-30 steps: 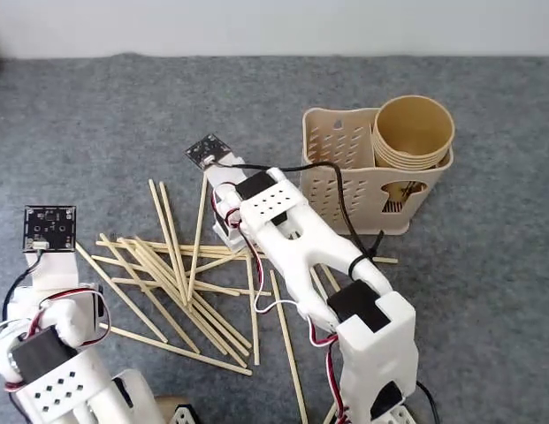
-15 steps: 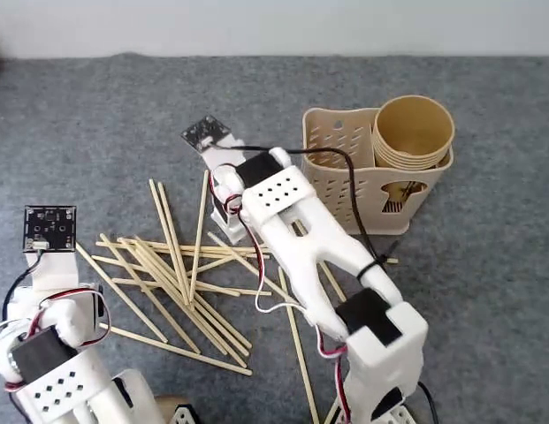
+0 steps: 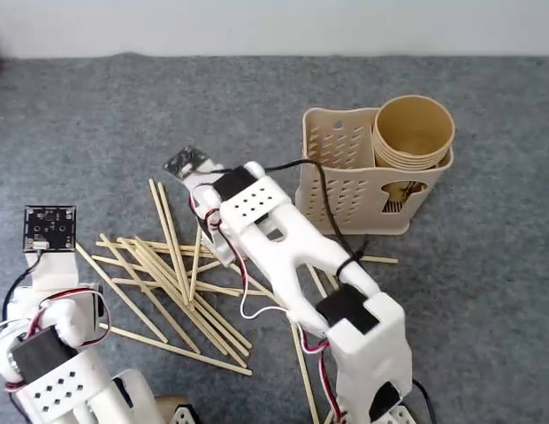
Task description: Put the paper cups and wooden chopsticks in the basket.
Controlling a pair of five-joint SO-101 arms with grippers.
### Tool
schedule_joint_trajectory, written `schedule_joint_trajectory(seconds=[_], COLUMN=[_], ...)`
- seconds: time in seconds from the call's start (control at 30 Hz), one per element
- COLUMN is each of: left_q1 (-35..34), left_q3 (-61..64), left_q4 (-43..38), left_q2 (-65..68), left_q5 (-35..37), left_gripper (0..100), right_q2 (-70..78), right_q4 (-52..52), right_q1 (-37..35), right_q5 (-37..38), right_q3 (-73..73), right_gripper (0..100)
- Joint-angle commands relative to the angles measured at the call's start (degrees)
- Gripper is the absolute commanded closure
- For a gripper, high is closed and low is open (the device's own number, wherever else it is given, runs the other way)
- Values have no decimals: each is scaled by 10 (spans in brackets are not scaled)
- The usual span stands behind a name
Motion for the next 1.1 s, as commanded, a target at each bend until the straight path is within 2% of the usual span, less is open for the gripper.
schedule_joint_trajectory(seconds=[0.0, 0.27, 0.57, 0.87, 1.0, 1.07], left_q1=[0, 0, 0, -2, -4, -27], left_q3=[-4, -4, -4, -8, -16, -28], left_q4=[-11, -11, -11, -11, -12, -15], left_q2=[-7, -7, -7, -7, -7, -7], left_q5=[-4, -4, -4, -6, -8, -13], left_gripper=[831, 831, 831, 831, 830, 830], right_q2=[11, 69, 77, 23, 7, 4], right_q4=[-15, -80, -76, 80, 112, 126], right_q1=[-5, 3, 6, 15, 7, 4], right_q5=[40, 57, 106, 109, 106, 106], right_q3=[-6, -6, -10, -96, -97, -96], right_gripper=[845, 846, 845, 844, 843, 843])
